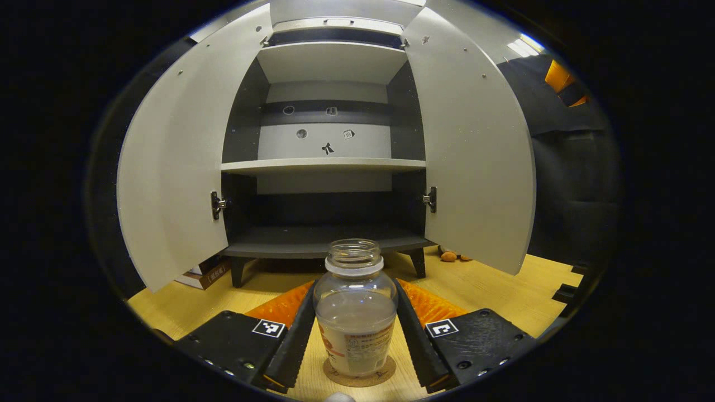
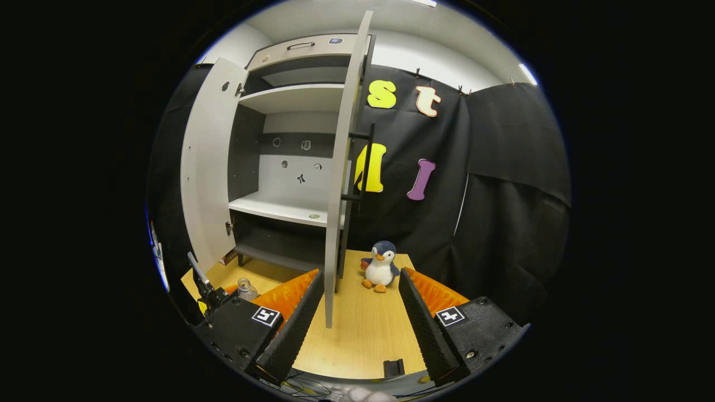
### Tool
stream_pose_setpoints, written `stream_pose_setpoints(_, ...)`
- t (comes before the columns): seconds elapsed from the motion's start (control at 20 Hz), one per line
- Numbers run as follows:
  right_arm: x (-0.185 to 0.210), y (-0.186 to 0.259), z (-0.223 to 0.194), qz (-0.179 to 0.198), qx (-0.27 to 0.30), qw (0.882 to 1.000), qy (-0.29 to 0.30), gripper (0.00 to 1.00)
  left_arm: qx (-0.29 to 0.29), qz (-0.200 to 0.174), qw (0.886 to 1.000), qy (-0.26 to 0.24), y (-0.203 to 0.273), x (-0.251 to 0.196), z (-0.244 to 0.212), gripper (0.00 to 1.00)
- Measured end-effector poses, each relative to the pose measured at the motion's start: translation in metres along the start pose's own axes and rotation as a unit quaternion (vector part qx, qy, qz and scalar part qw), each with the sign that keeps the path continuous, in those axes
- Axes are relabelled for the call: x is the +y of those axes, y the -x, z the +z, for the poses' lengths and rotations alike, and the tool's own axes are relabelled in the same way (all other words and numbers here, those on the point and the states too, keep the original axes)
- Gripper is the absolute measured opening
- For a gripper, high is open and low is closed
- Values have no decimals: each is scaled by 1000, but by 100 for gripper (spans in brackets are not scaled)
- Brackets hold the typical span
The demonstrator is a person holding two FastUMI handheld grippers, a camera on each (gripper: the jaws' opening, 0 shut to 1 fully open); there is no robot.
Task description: Grasp the bottle in the cabinet with the left hand and place it on the coaster, then close the right door with the right hand and the left door with the left hand.
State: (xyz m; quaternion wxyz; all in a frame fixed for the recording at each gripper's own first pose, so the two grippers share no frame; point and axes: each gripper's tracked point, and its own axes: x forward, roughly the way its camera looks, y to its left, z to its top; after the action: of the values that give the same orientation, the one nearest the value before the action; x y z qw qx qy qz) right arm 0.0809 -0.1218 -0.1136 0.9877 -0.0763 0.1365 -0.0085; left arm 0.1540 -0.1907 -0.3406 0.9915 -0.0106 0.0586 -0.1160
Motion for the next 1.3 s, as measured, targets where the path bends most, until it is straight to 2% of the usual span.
stream_pose_setpoints(0.35,3,-2,-5,6,8,1000,9,84,3,5,1000,1,3,2,-9,80)
stream_pose_setpoints(0.5,3,2,-3,6,7,1000,12,84,-4,9,1000,-13,1,5,2,90)
stream_pose_setpoints(0.65,3,5,1,7,1,1000,6,84,-15,8,1000,-19,-1,3,26,93)
stream_pose_setpoints(0.85,3,11,14,7,-21,1000,-10,84,-41,15,998,-33,-2,7,84,94)
stream_pose_setpoints(1.0,0,14,27,2,-45,999,-26,84,-75,7,997,-24,9,9,153,94)
stream_pose_setpoints(1.05,0,16,32,1,-55,998,-33,84,-86,0,996,-18,16,10,176,92)
stream_pose_setpoints(1.15,2,19,41,-1,-72,996,-45,84,-99,-21,995,13,32,12,216,94)
stream_pose_setpoints(1.2,1,21,44,-3,-78,996,-49,84,-100,-18,995,20,41,18,234,94)
stream_pose_setpoints(1.3,4,28,51,-6,-93,994,-57,84,-90,9,996,21,64,44,262,95)
